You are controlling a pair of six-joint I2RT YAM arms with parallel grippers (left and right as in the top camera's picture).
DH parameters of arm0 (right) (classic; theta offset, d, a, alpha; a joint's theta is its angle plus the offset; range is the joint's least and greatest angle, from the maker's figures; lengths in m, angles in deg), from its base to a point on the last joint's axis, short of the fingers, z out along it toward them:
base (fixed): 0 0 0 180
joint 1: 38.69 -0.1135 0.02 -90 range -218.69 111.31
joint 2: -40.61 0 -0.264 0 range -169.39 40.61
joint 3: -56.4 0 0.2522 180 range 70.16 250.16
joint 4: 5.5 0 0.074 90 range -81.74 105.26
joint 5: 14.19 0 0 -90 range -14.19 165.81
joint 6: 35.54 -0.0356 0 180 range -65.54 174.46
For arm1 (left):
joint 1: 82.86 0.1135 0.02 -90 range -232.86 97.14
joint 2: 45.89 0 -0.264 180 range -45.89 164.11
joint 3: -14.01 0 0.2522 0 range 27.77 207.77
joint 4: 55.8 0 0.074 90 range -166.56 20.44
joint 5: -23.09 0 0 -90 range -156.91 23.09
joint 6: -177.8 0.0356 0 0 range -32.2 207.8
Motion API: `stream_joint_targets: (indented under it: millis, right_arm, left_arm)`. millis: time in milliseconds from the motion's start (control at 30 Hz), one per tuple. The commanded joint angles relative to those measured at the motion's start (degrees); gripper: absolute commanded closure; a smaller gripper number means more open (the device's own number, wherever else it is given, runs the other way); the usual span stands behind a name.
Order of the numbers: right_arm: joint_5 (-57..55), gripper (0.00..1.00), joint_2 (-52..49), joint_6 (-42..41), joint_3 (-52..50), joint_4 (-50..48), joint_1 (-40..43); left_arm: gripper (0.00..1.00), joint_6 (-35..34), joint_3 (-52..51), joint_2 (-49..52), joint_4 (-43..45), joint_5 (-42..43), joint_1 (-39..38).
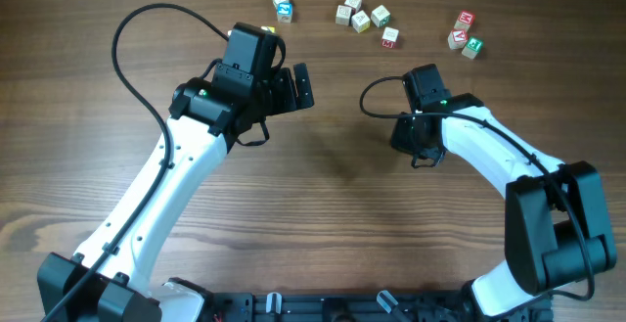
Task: Form a horizontal line
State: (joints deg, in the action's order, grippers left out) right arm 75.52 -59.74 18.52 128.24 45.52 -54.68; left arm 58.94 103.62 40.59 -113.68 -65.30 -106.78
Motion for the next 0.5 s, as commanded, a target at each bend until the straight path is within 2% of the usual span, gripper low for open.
stream_joint_targets:
  millis: [0, 467]
  right_arm:
    - [-1.42, 0.90, -0.26, -0.70, -0.42, 0.31, -0.22]
    - [-1.86, 0.91, -0.26, -2.08, -0.42, 0.28, -0.22]
  left_arm:
    - [0.00, -0.57, 0.11, 0.66, -0.09, -0.09, 0.15]
    - [0.00, -0.57, 0.11, 0.66, -0.07, -0.11, 0.15]
